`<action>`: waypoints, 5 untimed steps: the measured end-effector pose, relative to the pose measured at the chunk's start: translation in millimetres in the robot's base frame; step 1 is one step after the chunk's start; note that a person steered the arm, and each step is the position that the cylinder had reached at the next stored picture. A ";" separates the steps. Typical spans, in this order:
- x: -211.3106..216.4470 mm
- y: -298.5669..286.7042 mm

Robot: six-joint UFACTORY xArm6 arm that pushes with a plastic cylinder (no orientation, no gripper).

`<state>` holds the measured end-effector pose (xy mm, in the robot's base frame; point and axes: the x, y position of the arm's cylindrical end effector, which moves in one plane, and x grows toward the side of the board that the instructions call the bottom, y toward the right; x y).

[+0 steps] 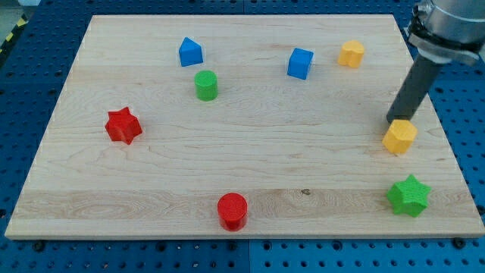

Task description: Slide yellow hexagon above the green star

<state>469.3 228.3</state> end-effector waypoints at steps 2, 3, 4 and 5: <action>26.4 0.0; 36.6 0.0; 44.9 0.0; 30.7 0.0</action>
